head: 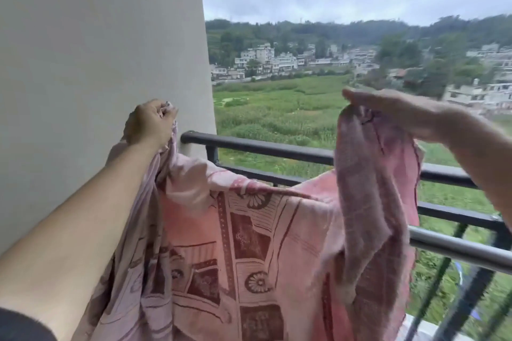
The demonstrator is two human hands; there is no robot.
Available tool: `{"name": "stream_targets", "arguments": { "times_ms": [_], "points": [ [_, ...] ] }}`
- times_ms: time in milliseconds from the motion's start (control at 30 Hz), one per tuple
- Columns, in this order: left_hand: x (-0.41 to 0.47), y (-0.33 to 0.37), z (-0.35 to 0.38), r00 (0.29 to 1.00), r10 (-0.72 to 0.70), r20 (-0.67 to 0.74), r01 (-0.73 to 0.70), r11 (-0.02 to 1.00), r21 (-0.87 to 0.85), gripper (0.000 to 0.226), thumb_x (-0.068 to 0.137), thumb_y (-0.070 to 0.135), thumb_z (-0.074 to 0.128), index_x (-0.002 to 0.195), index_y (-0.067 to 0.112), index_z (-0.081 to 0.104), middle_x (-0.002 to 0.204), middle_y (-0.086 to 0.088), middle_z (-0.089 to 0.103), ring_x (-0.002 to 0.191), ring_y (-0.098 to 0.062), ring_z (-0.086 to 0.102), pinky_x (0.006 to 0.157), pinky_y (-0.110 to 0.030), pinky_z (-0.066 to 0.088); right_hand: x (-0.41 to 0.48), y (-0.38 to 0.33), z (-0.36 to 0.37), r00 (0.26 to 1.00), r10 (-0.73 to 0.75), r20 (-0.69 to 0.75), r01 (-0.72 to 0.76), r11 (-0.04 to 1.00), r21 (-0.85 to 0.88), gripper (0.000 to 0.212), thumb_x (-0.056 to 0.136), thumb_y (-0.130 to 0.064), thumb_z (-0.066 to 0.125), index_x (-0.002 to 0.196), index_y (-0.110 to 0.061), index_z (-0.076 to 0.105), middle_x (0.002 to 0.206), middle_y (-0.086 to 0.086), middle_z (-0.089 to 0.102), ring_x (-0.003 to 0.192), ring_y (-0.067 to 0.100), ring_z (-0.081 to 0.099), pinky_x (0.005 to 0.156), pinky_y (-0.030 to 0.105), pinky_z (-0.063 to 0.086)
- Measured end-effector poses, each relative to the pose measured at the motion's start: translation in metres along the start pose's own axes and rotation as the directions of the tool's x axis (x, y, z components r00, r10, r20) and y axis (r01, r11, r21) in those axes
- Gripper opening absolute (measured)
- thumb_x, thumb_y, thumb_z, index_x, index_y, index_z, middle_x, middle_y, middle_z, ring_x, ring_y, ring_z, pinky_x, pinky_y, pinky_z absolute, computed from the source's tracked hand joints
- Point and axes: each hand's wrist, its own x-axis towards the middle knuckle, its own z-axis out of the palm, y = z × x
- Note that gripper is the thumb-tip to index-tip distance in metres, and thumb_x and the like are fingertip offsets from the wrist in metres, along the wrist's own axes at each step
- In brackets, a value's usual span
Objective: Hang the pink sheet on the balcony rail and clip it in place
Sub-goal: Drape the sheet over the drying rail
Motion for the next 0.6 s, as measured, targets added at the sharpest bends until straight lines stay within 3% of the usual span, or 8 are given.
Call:
{"name": "stream_targets", "arguments": {
  "times_ms": [67,100,167,233,333,433,533,600],
  "points": [
    [-0.004,0.005,0.007,0.999,0.038,0.034,-0.039,0.998,0.042,0.025,0.088,0.037,0.064,0.094,0.014,0.072,0.096,-0.011,0.073,0.090,-0.035,0.066,0.075,-0.036,0.049,-0.009,-0.012,0.066,1.000,-0.011,0.016,0.014,0.987,-0.163,0.028,0.080,-0.056,0.070,0.078,-0.029,0.078,0.082,-0.003,0.077,0.072,0.016,0.073,0.067,0.027,0.055],
    [-0.006,0.003,0.008,0.998,0.038,0.052,-0.041,0.998,0.047,0.026,0.087,0.038,0.064,0.093,0.014,0.072,0.095,-0.012,0.073,0.090,-0.036,0.066,0.075,-0.037,0.050,-0.008,-0.008,0.079,0.991,0.004,0.132,0.032,0.963,-0.267,0.019,0.081,-0.047,0.073,0.083,-0.029,0.079,0.084,-0.008,0.077,0.076,0.011,0.072,0.071,0.025,0.055],
    [-0.015,0.000,0.006,0.994,0.041,0.104,-0.046,0.997,0.055,0.026,0.085,0.040,0.064,0.088,0.015,0.071,0.090,-0.012,0.073,0.086,-0.036,0.067,0.073,-0.038,0.053,-0.005,-0.004,0.098,0.953,0.123,0.276,0.024,0.880,-0.475,0.023,0.080,-0.042,0.069,0.094,-0.025,0.077,0.093,-0.010,0.076,0.089,0.011,0.072,0.083,0.030,0.058],
    [-0.024,-0.002,0.000,0.981,0.036,0.191,-0.038,0.999,0.009,0.021,0.083,0.038,0.069,0.085,0.017,0.068,0.084,-0.009,0.071,0.080,-0.031,0.067,0.071,-0.038,0.055,-0.008,-0.019,0.104,0.961,0.151,0.231,0.015,0.807,-0.591,0.029,0.084,-0.034,0.063,0.105,-0.017,0.073,0.106,-0.005,0.074,0.096,0.016,0.070,0.087,0.032,0.057],
    [-0.035,-0.007,-0.018,0.973,0.039,0.226,-0.026,0.998,-0.058,0.017,0.081,0.032,0.075,0.092,0.022,0.066,0.085,-0.003,0.067,0.078,-0.024,0.063,0.072,-0.033,0.051,-0.002,-0.048,0.129,0.993,-0.092,0.069,0.115,0.808,-0.578,0.032,0.096,-0.017,0.054,0.127,-0.018,0.063,0.126,-0.004,0.064,0.106,0.012,0.062,0.089,0.023,0.049],
    [-0.036,-0.025,-0.043,0.970,0.007,0.242,0.035,0.985,-0.169,0.033,0.074,0.033,0.081,0.102,0.020,0.070,0.090,-0.002,0.072,0.081,-0.026,0.069,0.076,-0.038,0.057,0.023,-0.082,0.172,0.974,-0.227,-0.007,0.186,0.814,-0.551,0.037,0.102,-0.030,0.049,0.137,-0.020,0.058,0.138,0.001,0.059,0.120,0.021,0.057,0.103,0.037,0.046],
    [-0.037,-0.049,-0.069,0.962,-0.017,0.274,0.067,0.982,-0.175,0.043,0.062,0.037,0.089,0.097,0.022,0.068,0.092,0.003,0.073,0.085,-0.020,0.068,0.080,-0.036,0.055,0.059,-0.098,0.229,0.985,-0.171,0.008,0.149,0.835,-0.529,0.060,0.099,-0.053,0.043,0.145,-0.015,0.044,0.148,0.009,0.049,0.130,0.026,0.050,0.104,0.042,0.045],
    [-0.039,-0.062,-0.085,0.955,-0.018,0.298,0.071,0.983,-0.167,0.039,0.062,0.035,0.090,0.091,0.023,0.068,0.085,0.006,0.071,0.080,-0.014,0.065,0.074,-0.030,0.051,0.076,-0.100,0.259,0.980,-0.196,-0.027,0.154,0.842,-0.517,0.042,0.099,-0.053,0.043,0.118,-0.021,0.061,0.128,0.008,0.063,0.115,0.027,0.059,0.086,0.036,0.049]
  ]
}}
